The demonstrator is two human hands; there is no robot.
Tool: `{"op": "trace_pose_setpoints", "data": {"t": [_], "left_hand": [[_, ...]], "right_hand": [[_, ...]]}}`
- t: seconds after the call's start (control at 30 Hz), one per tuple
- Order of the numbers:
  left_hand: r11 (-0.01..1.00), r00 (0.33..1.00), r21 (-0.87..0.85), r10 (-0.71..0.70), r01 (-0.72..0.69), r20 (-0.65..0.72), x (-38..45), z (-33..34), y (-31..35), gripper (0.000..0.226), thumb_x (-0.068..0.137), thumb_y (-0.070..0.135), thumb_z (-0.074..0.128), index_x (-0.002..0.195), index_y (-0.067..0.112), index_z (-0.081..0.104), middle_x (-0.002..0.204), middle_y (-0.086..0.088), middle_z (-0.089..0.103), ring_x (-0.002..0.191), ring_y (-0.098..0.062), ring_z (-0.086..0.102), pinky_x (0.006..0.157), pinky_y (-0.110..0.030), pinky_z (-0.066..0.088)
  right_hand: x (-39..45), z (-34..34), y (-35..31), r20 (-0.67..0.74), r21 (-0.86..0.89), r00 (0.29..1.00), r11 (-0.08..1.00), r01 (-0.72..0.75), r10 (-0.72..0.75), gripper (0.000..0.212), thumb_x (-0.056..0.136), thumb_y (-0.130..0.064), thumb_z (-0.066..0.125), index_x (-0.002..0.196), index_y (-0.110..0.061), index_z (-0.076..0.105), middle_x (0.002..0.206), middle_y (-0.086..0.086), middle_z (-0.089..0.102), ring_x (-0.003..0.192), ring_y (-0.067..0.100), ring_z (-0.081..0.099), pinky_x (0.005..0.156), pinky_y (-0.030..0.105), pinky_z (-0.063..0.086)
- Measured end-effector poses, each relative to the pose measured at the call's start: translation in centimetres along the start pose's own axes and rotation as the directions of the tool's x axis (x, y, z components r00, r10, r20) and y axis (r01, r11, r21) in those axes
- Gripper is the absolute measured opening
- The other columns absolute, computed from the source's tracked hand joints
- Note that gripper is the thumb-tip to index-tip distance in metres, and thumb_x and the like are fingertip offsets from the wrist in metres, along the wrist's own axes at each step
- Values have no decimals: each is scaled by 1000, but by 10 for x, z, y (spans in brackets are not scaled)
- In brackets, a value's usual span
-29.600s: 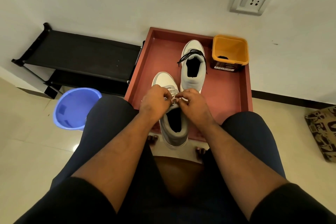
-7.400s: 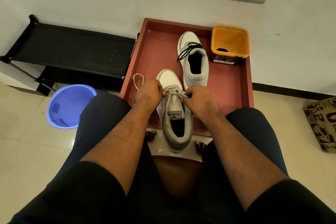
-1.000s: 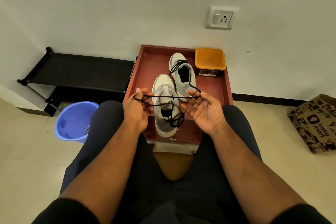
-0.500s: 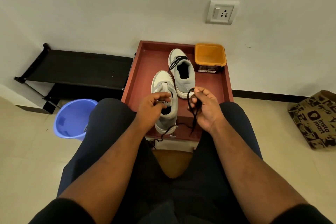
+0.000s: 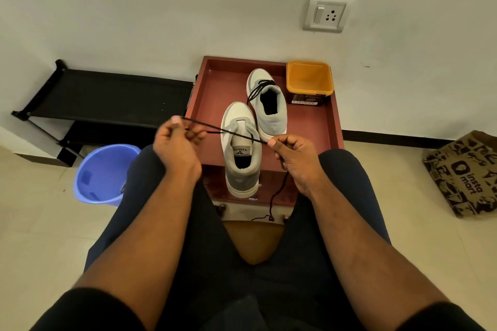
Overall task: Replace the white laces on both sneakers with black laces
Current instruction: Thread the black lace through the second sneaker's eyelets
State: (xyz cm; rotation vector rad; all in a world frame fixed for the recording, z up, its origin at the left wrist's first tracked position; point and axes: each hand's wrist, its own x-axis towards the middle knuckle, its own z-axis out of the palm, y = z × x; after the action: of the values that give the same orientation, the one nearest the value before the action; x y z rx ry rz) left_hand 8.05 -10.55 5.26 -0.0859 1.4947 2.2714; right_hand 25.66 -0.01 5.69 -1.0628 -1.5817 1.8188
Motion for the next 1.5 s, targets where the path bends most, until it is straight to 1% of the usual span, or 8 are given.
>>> {"op": "trace_pose_setpoints", "data": {"t": [0.1, 0.2, 0.47, 0.67, 0.9, 1.1, 1.3, 1.5], "left_hand": [[790, 912, 492, 198, -366, 360, 2, 1, 0, 66, 96, 27, 58, 150, 37, 22, 146, 12, 35, 118, -22, 57, 76, -26, 58], [676, 702, 607, -184, -417, 688, -31, 9, -20, 64, 97, 23, 57, 151, 31, 25, 139, 12, 46, 97, -15, 66, 65, -22, 57], [937, 996, 339, 80, -84, 25, -1, 6, 0, 24, 99, 15, 52, 122, 14, 59, 91, 2, 62, 49, -3, 56, 45, -21, 48], [704, 693, 639, -293, -310, 659, -41, 12, -20, 45, 96, 17, 58, 140, 20, 47, 105, 2, 67, 66, -9, 67, 59, -29, 58], [920, 991, 382, 51, -95, 123, 7, 6, 4, 21, 101, 22, 50, 119, 14, 56, 94, -9, 63, 52, -12, 61, 46, -26, 52], [702, 652, 660, -372, -268, 661, -39, 15, -20, 37, 98, 19, 55, 135, 17, 55, 98, -3, 69, 62, -12, 66, 53, -24, 53], [867, 989, 479, 86, -133, 118, 12, 8, 0, 14, 99, 19, 54, 108, 16, 63, 85, -1, 65, 54, -12, 62, 53, -31, 55], [705, 716, 625, -240, -336, 655, -21, 10, -25, 32, 96, 16, 58, 128, 19, 59, 118, -6, 66, 76, -11, 64, 65, -25, 57]], "right_hand": [[1, 2, -1, -31, -24, 999, 999, 25, -26, 9, 90, -9, 64, 93, -2, 69, 59, -2, 56, 45, -1, 45, 45, 10, 37], [0, 7, -1, 11, -52, 998, 997, 55, -55, 12, 91, -7, 62, 96, 3, 68, 59, -4, 58, 45, -2, 48, 46, 8, 37], [3, 0, 1, -32, -77, 997, 995, 61, -63, 4, 88, -10, 67, 87, -9, 70, 53, -12, 58, 47, -2, 46, 47, 9, 38], [1, 10, -4, 23, -100, 997, 992, 82, -80, 6, 89, -9, 65, 86, -5, 69, 52, -12, 58, 47, -2, 48, 47, 9, 38], [0, 2, -2, 5, -78, 999, 996, 54, -54, 8, 89, -12, 66, 83, -6, 67, 47, -17, 56, 43, -4, 47, 46, 8, 37], [2, 10, -2, 42, -125, 997, 990, 69, -65, 6, 89, -9, 66, 86, -5, 70, 53, -14, 62, 46, -4, 52, 47, 7, 38], [2, 4, 0, -3, -133, 997, 988, 76, -77, 6, 89, -10, 66, 85, -6, 69, 48, -18, 57, 44, -5, 49, 47, 7, 37], [5, 13, -1, 35, -133, 997, 988, 76, -72, 13, 88, -7, 66, 94, 4, 69, 52, -16, 61, 45, -5, 51, 47, 7, 38]]}}
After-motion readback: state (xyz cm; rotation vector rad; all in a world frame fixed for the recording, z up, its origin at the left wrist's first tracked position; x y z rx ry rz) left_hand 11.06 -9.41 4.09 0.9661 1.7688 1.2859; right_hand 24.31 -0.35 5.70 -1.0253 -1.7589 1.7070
